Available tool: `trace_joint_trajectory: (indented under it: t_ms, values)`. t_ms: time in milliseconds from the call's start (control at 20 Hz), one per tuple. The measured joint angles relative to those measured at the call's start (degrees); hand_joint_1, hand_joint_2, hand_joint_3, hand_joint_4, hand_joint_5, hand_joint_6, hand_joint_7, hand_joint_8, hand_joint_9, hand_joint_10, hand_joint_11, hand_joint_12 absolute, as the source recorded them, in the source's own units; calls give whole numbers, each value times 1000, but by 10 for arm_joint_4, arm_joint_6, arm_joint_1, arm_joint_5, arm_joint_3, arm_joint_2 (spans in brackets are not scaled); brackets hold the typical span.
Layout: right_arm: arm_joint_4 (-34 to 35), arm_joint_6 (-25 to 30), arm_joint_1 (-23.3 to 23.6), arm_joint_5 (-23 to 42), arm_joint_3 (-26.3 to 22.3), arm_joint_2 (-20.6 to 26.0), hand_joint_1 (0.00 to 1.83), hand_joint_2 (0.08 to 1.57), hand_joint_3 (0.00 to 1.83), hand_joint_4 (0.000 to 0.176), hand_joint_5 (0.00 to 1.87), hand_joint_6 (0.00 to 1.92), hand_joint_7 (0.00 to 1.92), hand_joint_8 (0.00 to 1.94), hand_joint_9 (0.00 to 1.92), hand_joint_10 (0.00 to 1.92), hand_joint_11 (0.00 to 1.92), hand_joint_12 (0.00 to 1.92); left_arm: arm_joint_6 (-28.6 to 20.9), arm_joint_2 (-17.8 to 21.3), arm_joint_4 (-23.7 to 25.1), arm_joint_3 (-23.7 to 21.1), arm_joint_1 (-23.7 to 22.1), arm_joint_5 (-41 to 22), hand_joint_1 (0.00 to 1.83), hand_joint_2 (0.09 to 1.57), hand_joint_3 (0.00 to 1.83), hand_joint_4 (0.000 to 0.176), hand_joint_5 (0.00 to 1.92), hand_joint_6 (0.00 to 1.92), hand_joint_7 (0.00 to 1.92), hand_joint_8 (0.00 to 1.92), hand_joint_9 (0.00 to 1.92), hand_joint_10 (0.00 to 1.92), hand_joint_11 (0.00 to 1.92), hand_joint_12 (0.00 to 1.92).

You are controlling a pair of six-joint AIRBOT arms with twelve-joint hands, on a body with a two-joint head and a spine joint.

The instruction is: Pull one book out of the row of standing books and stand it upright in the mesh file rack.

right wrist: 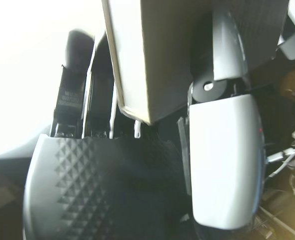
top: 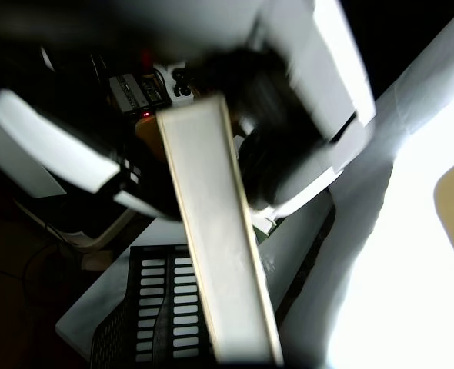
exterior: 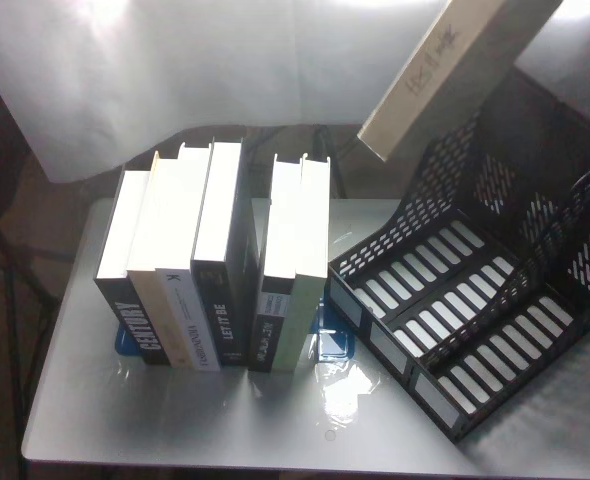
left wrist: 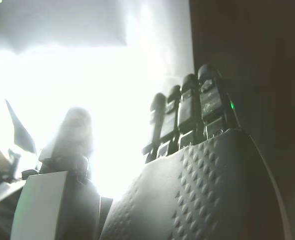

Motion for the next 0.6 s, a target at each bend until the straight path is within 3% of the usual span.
trace_joint_trajectory:
  t_ms: [50, 150, 250, 400, 450, 550, 600]
  values:
    - [-5, 2, -10, -4, 4, -5, 1320, 1200, 3, 0, 779, 1298, 883, 1189, 644, 1457, 223, 1857, 0, 0, 1, -2, 0, -1, 479, 1431, 7, 0, 39, 0, 0, 0, 0, 0, 0, 0]
    - [-7, 4, -31, -3, 8, -13, 1351, 1193, 0, 0, 747, 1274, 903, 1133, 725, 1508, 330, 1837, 0, 0, 2, -2, 0, -1, 490, 1432, 4, 0, 30, 0, 0, 0, 0, 0, 0, 0]
    - [-7, 6, -44, 4, 11, -19, 1351, 1203, 2, 0, 758, 1148, 819, 1272, 760, 1577, 666, 1856, 0, 0, 1, -2, 0, -1, 458, 1435, 4, 0, 28, 0, 0, 0, 0, 0, 0, 0]
    - [-3, 7, -63, -7, 16, -30, 1344, 1217, 0, 0, 779, 1149, 779, 1333, 710, 1616, 607, 1910, 0, 0, 1, -2, 0, -1, 413, 1434, 3, 0, 3, 0, 0, 0, 0, 0, 0, 0]
    - [-3, 7, -73, -10, 20, -33, 1248, 1170, 0, 0, 889, 1002, 894, 1296, 858, 1584, 779, 1885, 0, 0, 1, -2, 0, -1, 367, 1439, 5, 0, 0, 0, 0, 0, 0, 0, 0, 0]
    - [1, 7, -85, -9, 26, -35, 1338, 1168, 0, 0, 879, 941, 873, 1215, 852, 1574, 803, 1906, 0, 0, 1, -2, 0, -1, 365, 1442, 6, 0, 0, 0, 0, 0, 0, 0, 0, 0]
    - [2, 7, -92, -10, 26, -35, 1358, 1166, 0, 0, 842, 1071, 885, 1167, 815, 1473, 659, 1771, 0, 0, 1, -2, 0, -1, 389, 1437, 2, 0, 0, 0, 0, 0, 0, 0, 0, 0]
